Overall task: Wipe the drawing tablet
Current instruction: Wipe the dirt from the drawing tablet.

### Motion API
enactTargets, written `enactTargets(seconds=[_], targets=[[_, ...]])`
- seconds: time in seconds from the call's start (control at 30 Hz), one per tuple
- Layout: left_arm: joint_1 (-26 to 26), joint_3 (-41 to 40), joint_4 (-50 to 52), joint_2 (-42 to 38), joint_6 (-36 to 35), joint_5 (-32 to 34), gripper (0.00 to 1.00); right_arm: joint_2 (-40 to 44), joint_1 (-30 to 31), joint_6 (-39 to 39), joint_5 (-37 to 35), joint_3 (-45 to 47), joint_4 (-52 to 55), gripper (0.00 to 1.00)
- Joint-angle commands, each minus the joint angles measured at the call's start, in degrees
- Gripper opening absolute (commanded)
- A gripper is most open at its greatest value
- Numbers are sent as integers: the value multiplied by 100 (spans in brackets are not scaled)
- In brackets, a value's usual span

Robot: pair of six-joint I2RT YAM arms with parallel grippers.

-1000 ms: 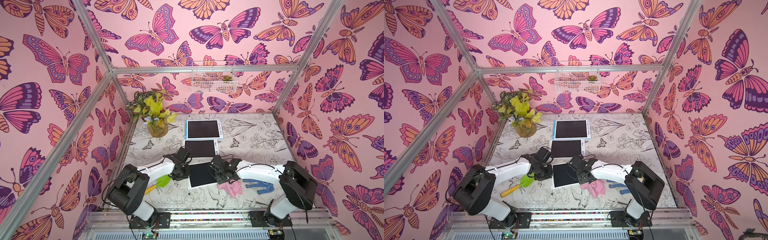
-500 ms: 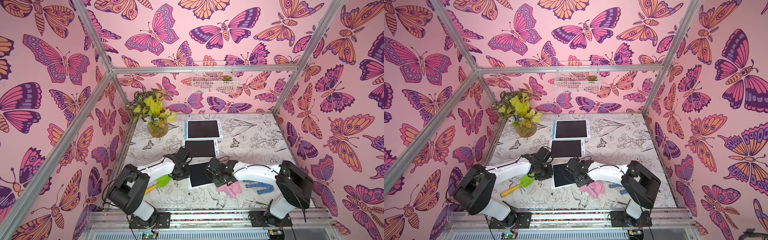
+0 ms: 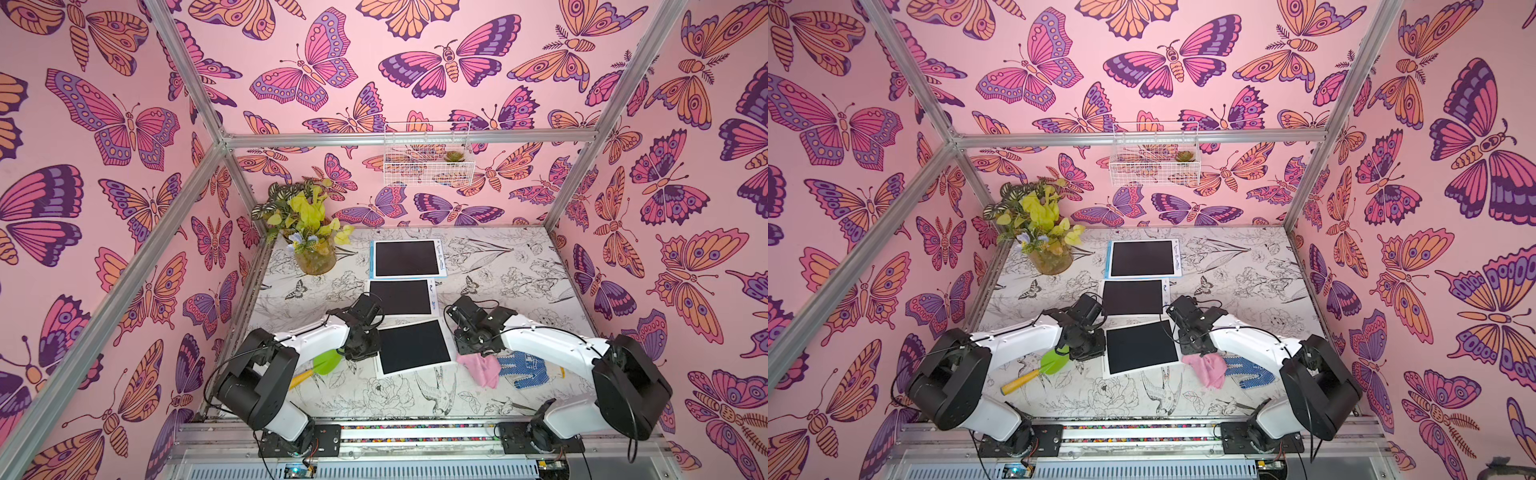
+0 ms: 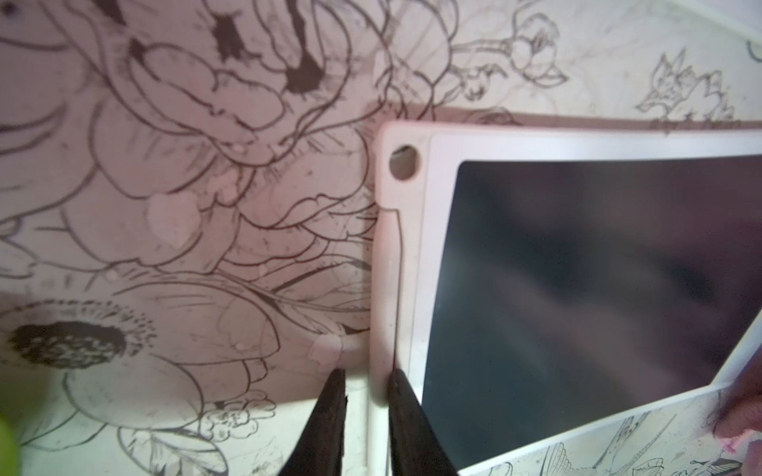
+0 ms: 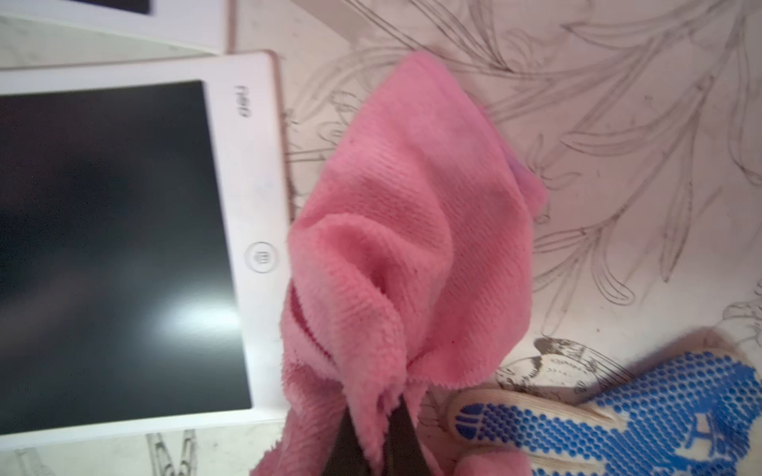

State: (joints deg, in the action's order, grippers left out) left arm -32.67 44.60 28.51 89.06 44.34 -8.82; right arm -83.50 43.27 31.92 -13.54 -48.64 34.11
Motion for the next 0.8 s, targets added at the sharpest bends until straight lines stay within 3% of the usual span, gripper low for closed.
enactTargets(seconds=[0.0, 0.17, 0.27, 0.37, 0.5, 0.67, 0.77], targets=[[-38, -547, 241, 564, -87, 185, 23, -347, 522, -286, 2, -329, -1108, 0], [-29, -601, 128, 583, -92, 65, 23, -1580, 1428, -471, 492, -1199, -1605, 0], [-20, -610, 68, 560, -109, 21, 23, -1757, 1788, -356, 858, -1178, -2364, 0], [-20, -609, 43, 568, -102, -6, 23, -1683, 1686, 29, 996, -641, -3488, 0], [-19, -625, 49, 578, -87, -10, 23, -1496, 1158, 184, 951, -40, -3889, 0], [-6, -676, 45, 553, -56, 22, 23, -986, 833, -414, 373, 665, -3709, 0], [-3, -666, 44, 599, -66, 16, 23, -997, 1080, -758, 708, 748, -4138, 0]])
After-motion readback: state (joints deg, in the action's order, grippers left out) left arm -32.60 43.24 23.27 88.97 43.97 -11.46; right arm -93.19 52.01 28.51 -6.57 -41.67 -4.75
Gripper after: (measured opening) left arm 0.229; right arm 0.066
